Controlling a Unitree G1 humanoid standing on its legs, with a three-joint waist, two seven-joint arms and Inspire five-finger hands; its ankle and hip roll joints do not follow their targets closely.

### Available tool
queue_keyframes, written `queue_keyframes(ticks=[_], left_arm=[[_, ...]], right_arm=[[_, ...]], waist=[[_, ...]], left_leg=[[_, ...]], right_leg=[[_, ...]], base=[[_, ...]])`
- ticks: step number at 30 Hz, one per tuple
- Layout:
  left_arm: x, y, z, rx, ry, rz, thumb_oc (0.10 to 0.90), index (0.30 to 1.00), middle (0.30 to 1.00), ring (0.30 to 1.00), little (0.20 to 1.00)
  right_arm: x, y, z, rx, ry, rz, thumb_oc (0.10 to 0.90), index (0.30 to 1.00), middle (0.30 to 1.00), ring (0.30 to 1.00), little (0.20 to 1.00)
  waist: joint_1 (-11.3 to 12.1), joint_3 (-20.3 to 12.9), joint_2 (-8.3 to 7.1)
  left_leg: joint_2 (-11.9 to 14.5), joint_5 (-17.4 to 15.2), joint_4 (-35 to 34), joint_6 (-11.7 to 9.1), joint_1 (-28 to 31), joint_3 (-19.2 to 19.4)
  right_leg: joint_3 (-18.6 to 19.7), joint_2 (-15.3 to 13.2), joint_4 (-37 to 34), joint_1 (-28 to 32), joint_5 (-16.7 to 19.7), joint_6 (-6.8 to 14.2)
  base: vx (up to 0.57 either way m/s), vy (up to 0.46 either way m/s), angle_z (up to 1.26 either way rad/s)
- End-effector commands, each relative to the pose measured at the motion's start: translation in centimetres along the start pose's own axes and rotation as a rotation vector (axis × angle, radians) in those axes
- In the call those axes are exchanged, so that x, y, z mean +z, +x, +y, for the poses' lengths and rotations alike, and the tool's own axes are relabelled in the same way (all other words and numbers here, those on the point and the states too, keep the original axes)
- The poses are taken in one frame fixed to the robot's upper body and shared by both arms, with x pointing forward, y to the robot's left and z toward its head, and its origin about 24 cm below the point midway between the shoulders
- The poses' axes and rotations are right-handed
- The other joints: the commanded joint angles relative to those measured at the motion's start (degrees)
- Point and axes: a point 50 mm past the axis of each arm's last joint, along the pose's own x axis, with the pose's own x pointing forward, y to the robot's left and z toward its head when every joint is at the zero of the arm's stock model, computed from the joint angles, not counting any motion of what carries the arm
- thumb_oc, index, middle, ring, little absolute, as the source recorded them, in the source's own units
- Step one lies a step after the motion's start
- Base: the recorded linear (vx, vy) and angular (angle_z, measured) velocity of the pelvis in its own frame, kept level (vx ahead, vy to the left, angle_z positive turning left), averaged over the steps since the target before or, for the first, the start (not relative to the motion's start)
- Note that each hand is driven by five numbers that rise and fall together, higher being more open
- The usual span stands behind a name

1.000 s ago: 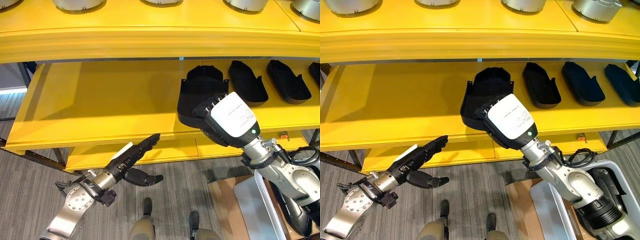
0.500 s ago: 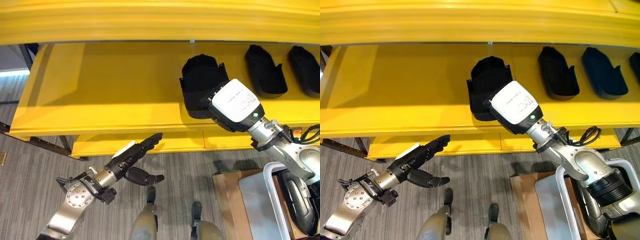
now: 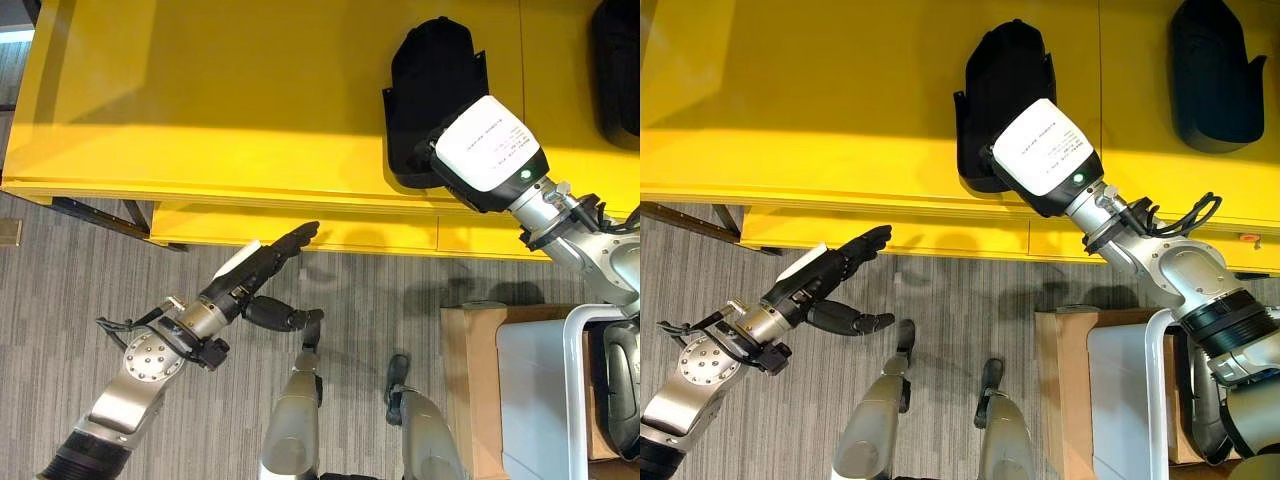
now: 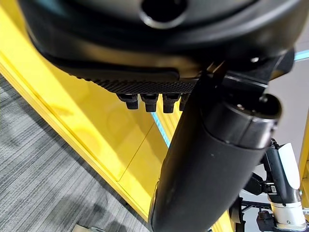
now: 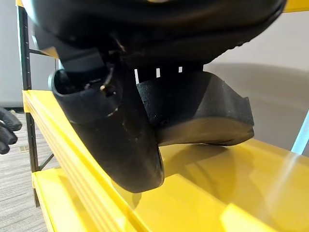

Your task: Move parts from the plastic box to the shelf.

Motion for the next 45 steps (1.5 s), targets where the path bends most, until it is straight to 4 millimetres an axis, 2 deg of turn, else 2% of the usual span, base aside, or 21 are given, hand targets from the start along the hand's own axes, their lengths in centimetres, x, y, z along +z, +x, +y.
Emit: queue_keyframes(ticks=[1,9,15,21,27,36,39,41,43,45], left_arm=[[3.7,0.2,1.2,0.032,0.073,-0.214,0.900,1.000,1.000,1.000,1.000],[4.0,0.5,1.2,0.018,0.086,-0.238,0.900,1.000,1.000,1.000,1.000],[4.2,0.3,1.6,0.030,0.093,-0.236,0.900,1.000,1.000,1.000,1.000],[4.2,0.2,2.0,0.022,0.122,-0.221,0.900,1.000,1.000,1.000,1.000],[4.0,0.0,2.1,0.016,0.132,-0.207,0.900,1.000,1.000,1.000,1.000],[3.7,-0.3,2.2,0.004,0.140,-0.179,0.900,1.000,1.000,1.000,1.000],[3.5,-0.5,2.1,0.001,0.123,-0.182,0.900,1.000,1.000,1.000,1.000],[3.4,-0.5,1.9,-0.009,0.115,-0.179,0.900,1.000,1.000,1.000,1.000],[3.2,-0.6,1.7,-0.015,0.110,-0.172,0.900,1.000,1.000,1.000,1.000],[3.2,-0.5,1.6,-0.021,0.108,-0.172,0.900,1.000,1.000,1.000,1.000]], right_arm=[[-3.9,3.2,-5.3,-0.235,-0.087,0.135,0.400,0.300,0.300,0.300,0.300],[-6.1,4.5,-6.8,-0.214,-0.163,0.207,0.400,0.300,0.300,0.300,0.300],[-7.9,4.4,-7.4,-0.184,-0.221,0.280,0.400,0.300,0.300,0.300,0.300],[-9.9,4.3,-8.5,-0.192,-0.236,0.365,0.400,0.300,0.300,0.300,0.300],[-10.5,4.1,-8.9,-0.188,-0.248,0.387,0.400,0.300,0.300,0.300,0.300],[-12.4,2.9,-9.4,-0.258,-0.215,0.526,0.400,0.300,0.300,0.300,0.300],[-12.5,2.9,-9.6,-0.258,-0.214,0.515,0.400,0.300,0.300,0.300,0.300],[-12.5,2.8,-9.6,-0.247,-0.207,0.508,0.400,0.300,0.300,0.300,0.300],[-12.3,2.8,-9.4,-0.233,-0.187,0.507,0.400,0.300,0.300,0.300,0.300],[-12.2,2.8,-9.3,-0.224,-0.185,0.502,0.400,0.300,0.300,0.300,0.300]], waist=[[0.40,-2.09,-0.64],[1.13,-0.67,0.50],[1.65,-0.67,0.49],[2.56,-0.50,-0.15],[2.98,-0.38,-0.38],[3.73,-1.00,-0.55],[3.54,-1.46,-0.32],[3.30,-1.69,-0.43],[2.96,-1.84,-0.32],[2.98,-1.82,0.01]], left_leg=[[4.05,-14.10,12.38,-1.08,-0.37,0.62],[4.98,-13.54,13.31,-1.68,-2.51,0.29],[5.65,-13.39,14.16,-1.92,-3.24,0.07],[6.59,-13.26,15.60,-2.25,-4.59,-0.82],[7.55,-12.67,15.90,-2.52,-5.16,-1.19],[9.65,-11.55,16.23,-3.10,-5.10,-2.70],[10.37,-11.25,15.90,-3.27,-4.14,-2.36],[10.63,-12.58,16.94,-3.68,-3.13,-2.43],[11.01,-12.79,17.85,-3.62,-2.90,-2.51],[11.46,-11.20,17.63,-3.32,-3.58,-2.45]], right_leg=[[-0.62,-0.56,0.70,-6.09,1.86,-1.67],[-1.08,-0.55,3.61,-8.00,-0.03,-2.51],[-1.45,-0.66,5.63,-8.41,-1.20,-2.87],[-2.15,-0.30,8.05,-8.97,-2.36,-3.41],[-2.49,0.04,10.16,-9.44,-3.45,-3.94],[-2.82,0.53,16.35,-9.90,-7.01,-5.32],[-3.22,0.98,17.70,-9.48,-8.14,-5.93],[-3.14,1.19,18.88,-8.37,-9.77,-5.90],[-3.18,1.35,19.67,-8.10,-10.02,-6.14],[-3.53,1.31,19.69,-8.69,-8.92,-6.67]], base=[[-0.10,-0.219,-0.06],[-0.05,-0.064,0.08],[0.01,-0.084,0.03],[0.03,-0.115,0.02],[0.05,-0.079,0.07],[0.09,-0.118,0.08],[0.11,-0.110,0.06],[0.18,-0.095,0.07],[0.05,-0.049,0.14],[0.01,-0.013,0.04]])
